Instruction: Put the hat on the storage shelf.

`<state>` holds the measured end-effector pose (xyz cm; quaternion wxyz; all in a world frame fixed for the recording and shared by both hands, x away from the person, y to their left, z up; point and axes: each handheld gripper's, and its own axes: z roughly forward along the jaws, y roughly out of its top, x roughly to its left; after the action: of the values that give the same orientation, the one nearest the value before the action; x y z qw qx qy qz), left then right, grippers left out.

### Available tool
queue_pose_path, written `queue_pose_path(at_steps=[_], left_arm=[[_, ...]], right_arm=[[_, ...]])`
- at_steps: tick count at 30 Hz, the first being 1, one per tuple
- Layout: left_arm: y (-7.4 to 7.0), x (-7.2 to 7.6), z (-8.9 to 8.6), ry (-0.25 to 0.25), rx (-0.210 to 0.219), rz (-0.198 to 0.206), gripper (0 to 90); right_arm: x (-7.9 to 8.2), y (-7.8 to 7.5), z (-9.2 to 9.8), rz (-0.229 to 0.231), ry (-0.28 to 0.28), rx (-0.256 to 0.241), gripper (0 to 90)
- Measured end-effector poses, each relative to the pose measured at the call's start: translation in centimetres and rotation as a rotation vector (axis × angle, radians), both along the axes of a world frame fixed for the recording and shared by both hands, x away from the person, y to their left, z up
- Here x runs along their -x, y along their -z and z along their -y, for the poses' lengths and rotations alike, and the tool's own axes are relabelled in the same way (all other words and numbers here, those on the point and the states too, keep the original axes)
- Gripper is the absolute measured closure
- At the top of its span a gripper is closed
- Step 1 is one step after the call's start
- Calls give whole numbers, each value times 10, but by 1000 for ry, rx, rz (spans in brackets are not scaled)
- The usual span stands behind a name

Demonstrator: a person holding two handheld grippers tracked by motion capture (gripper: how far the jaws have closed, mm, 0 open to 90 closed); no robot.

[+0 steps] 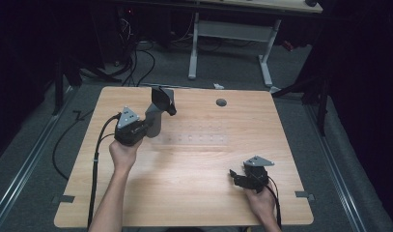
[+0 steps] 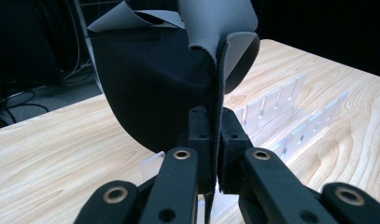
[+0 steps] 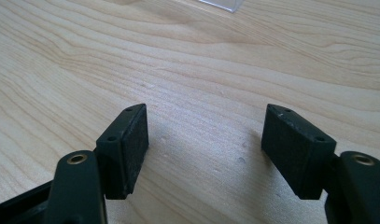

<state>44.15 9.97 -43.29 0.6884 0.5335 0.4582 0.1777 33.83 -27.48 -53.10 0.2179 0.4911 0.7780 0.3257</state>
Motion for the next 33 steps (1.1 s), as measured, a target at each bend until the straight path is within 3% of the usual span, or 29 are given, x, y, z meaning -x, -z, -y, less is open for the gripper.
queue_pose_path(at_steps=[9, 16, 33], left_arm=[[9, 2, -2, -4, 2, -22, 866], [15, 5, -2, -9, -3, -73, 864], [25, 18, -9, -4, -9, -124, 861]], right_arm=[[0, 0, 0, 0, 0, 0, 321], [0, 0, 0, 1, -1, 1, 321], [0, 0, 0, 0, -1, 0, 319]])
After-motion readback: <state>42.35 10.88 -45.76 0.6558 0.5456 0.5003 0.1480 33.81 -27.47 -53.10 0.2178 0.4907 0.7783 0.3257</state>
